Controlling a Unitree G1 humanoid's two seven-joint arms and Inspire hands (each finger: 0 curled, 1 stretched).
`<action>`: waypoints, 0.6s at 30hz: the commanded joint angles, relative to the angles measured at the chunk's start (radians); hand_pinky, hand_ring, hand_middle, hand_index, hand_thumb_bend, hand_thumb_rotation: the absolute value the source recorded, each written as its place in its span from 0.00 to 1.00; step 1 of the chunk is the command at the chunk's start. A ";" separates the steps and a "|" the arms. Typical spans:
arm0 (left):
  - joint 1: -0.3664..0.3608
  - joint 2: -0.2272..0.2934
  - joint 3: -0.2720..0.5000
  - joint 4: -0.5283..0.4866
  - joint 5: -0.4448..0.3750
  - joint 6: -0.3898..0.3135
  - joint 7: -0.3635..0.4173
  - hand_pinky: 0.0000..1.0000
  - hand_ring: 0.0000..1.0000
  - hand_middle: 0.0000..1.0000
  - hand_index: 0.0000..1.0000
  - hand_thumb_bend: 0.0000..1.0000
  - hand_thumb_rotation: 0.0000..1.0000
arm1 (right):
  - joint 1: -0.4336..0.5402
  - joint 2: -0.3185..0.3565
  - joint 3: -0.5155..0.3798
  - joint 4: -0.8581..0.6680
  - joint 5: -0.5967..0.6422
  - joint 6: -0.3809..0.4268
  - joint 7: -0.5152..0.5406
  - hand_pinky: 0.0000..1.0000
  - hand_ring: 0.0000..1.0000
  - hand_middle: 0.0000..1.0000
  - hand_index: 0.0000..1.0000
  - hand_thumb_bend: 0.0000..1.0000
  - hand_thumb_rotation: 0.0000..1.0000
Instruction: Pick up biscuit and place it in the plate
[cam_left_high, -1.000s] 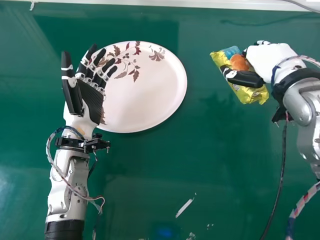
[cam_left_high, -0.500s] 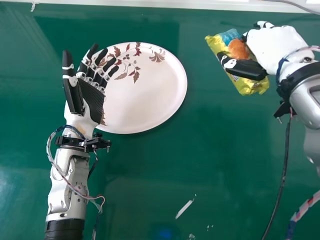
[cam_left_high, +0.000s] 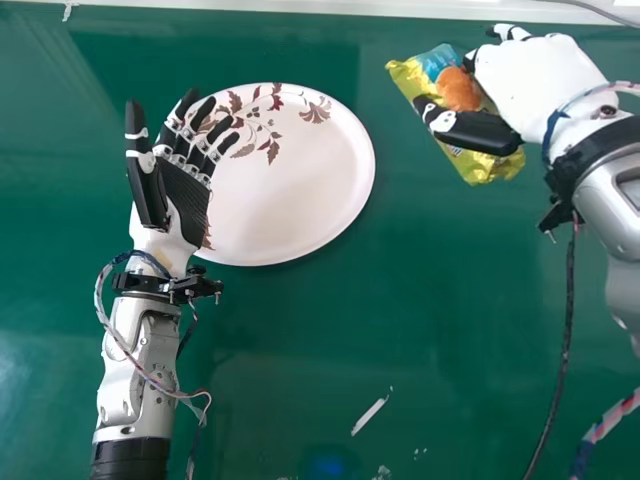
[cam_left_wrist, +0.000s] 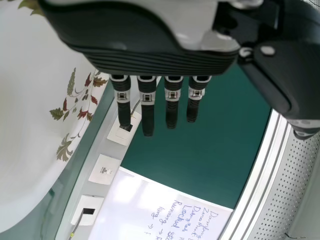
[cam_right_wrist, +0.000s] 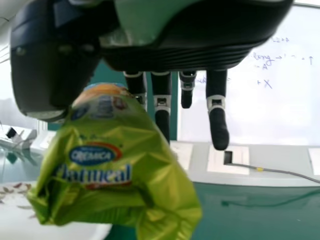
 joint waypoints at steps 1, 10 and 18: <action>0.008 -0.001 0.005 -0.007 0.001 0.006 0.006 0.86 0.83 0.91 0.94 1.00 0.56 | -0.031 0.014 0.006 -0.023 -0.006 -0.003 0.007 0.24 0.39 0.50 0.52 0.49 0.00; 0.007 0.001 0.003 -0.002 -0.005 0.006 -0.002 0.89 0.83 0.91 0.96 1.00 0.55 | -0.075 0.030 0.022 -0.025 0.000 -0.036 0.026 0.24 0.44 0.48 0.51 0.50 0.00; 0.011 -0.003 0.003 -0.009 -0.003 0.018 0.006 0.90 0.82 0.92 0.95 1.00 0.56 | -0.121 0.047 0.027 -0.025 0.035 -0.065 0.034 0.24 0.44 0.48 0.50 0.50 0.00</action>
